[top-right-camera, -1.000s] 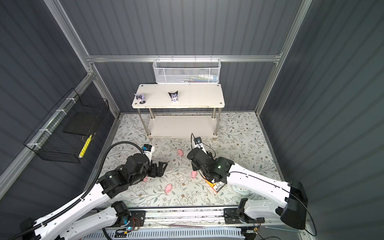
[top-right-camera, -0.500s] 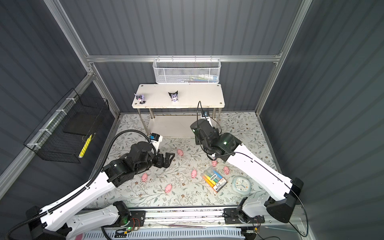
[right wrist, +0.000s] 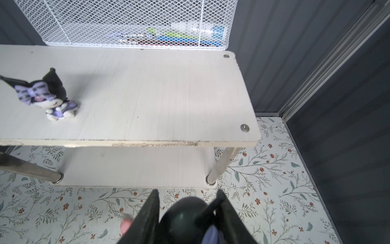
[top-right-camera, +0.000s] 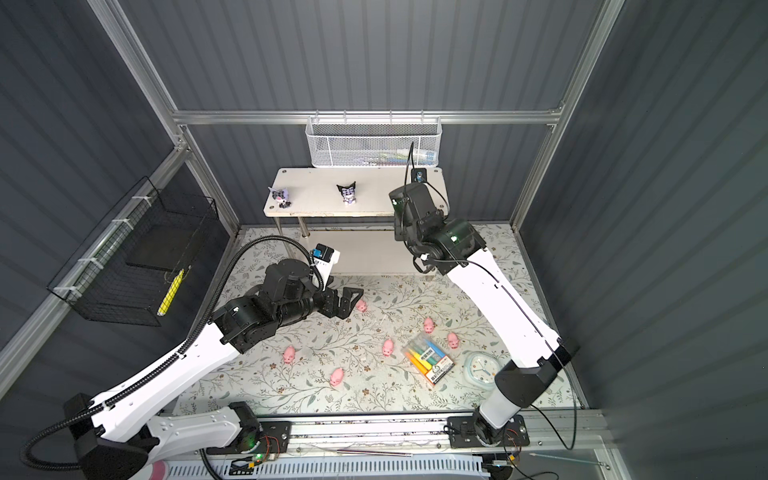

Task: Place and organize the plastic toys onto the shelf
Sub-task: 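Carry the black figurine toward the top shelf with the right gripper while the left rises, then move the held black figurine over the shelf's far corner with the right gripper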

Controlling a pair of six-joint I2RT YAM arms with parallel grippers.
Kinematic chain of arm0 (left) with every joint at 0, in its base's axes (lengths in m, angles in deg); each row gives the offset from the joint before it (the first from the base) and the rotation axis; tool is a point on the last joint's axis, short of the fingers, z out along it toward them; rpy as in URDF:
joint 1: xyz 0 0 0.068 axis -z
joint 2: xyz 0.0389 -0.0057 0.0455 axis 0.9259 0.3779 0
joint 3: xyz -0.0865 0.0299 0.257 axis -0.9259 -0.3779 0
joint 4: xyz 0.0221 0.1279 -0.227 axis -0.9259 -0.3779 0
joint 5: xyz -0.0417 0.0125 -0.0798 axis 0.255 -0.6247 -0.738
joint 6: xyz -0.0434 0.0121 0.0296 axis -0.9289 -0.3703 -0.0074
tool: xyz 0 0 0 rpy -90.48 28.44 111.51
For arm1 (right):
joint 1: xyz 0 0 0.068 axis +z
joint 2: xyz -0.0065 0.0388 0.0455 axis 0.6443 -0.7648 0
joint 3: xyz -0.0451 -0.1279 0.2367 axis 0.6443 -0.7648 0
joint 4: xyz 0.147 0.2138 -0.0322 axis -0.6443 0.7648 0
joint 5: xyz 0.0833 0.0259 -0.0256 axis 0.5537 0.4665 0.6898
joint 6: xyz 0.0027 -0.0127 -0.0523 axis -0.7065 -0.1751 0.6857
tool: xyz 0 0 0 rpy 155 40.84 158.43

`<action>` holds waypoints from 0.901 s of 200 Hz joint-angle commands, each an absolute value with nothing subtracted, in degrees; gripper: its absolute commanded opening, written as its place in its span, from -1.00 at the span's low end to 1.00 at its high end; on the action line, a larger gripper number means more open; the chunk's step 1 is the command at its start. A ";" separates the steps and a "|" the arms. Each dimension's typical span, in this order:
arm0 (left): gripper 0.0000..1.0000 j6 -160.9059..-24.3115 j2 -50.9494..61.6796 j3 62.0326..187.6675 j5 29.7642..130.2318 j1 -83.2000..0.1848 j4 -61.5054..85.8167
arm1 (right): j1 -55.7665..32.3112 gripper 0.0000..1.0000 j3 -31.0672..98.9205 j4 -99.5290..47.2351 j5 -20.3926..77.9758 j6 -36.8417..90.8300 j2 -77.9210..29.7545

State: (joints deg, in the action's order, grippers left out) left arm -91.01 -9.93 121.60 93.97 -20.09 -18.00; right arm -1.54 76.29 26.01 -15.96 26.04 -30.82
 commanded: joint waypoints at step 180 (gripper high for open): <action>0.99 -85.62 -5.23 128.57 93.31 -19.74 -17.55 | -11.61 -0.46 100.66 29.46 -13.33 25.99 -49.29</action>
State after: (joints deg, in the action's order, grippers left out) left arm -86.94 -4.86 127.15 93.77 -20.09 -17.74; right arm -10.99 99.91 30.86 -12.11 26.89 -48.55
